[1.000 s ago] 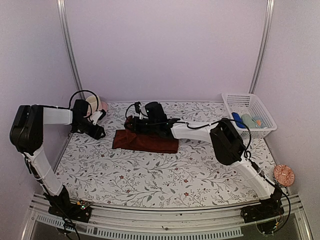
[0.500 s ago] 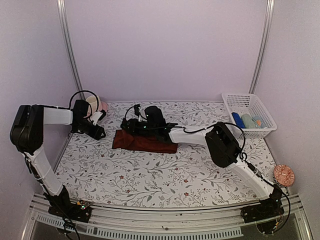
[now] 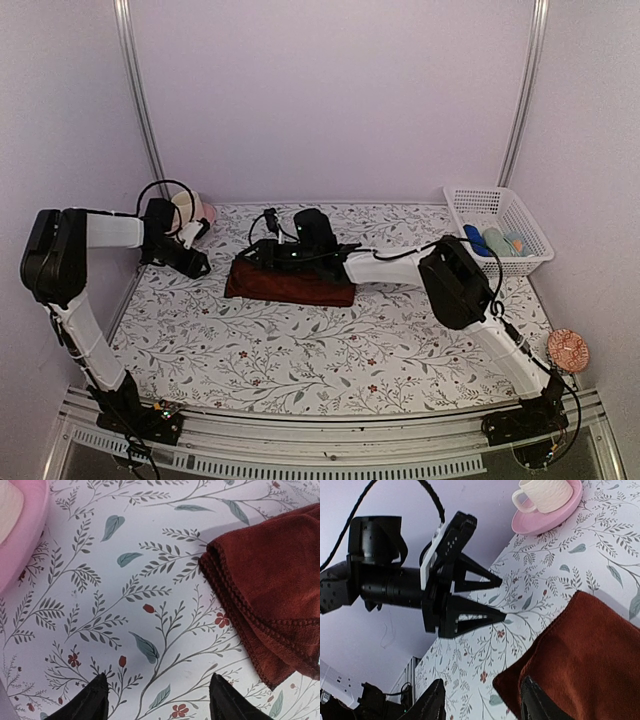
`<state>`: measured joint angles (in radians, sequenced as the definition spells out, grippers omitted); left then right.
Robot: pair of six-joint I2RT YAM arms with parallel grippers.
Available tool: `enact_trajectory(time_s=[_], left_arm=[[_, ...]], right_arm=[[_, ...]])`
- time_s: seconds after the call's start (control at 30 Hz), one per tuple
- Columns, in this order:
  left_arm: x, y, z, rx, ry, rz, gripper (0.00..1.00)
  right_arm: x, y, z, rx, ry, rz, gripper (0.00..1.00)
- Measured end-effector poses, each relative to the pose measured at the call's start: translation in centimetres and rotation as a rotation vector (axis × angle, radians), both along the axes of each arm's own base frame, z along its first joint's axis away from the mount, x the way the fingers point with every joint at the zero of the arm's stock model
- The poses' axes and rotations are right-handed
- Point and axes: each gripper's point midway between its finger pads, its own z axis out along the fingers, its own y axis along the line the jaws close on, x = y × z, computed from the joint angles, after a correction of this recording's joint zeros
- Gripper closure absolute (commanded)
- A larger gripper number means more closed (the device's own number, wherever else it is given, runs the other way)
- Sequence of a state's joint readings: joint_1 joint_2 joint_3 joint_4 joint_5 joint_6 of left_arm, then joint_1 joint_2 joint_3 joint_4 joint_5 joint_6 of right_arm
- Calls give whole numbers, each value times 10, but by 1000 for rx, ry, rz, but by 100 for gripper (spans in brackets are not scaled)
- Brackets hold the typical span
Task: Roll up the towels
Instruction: Fold the towel at the center of the board, then smooth out the towel at the center of the board.
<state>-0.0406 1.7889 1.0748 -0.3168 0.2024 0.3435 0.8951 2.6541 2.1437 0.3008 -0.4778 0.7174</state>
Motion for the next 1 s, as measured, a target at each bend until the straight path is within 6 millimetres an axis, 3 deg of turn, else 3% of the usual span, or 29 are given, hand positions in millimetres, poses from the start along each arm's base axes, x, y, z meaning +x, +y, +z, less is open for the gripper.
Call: enact_trajectory(time_s=[0.1, 0.2, 0.3, 0.4, 0.57, 0.67, 0.7, 0.8, 1.0], left_arm=[[5, -4, 12, -33, -14, -19, 30], [12, -17, 29, -63, -40, -61, 35], [15, -48, 44, -86, -64, -141, 47], [17, -91, 58, -125, -77, -241, 66], [29, -135, 51, -161, -45, -324, 98], [30, -145, 30, -167, 15, -340, 100], [25, -146, 14, -164, 61, -342, 100], [11, -148, -4, -154, 123, -354, 100], [-18, -142, -32, -109, 212, -363, 100]], right_arm=[[-10, -26, 10, -43, 9, 5, 53], [-12, -68, 31, -89, 5, -38, 58], [5, -115, 55, -128, -36, -129, 66], [29, -158, 61, -162, -60, -217, 72], [60, -197, 24, -265, -15, -298, 76], [63, -196, -9, -329, 27, -292, 80], [62, -195, -21, -351, 45, -289, 80], [57, -197, -50, -404, 96, -281, 80], [53, -201, -68, -441, 139, -282, 80]])
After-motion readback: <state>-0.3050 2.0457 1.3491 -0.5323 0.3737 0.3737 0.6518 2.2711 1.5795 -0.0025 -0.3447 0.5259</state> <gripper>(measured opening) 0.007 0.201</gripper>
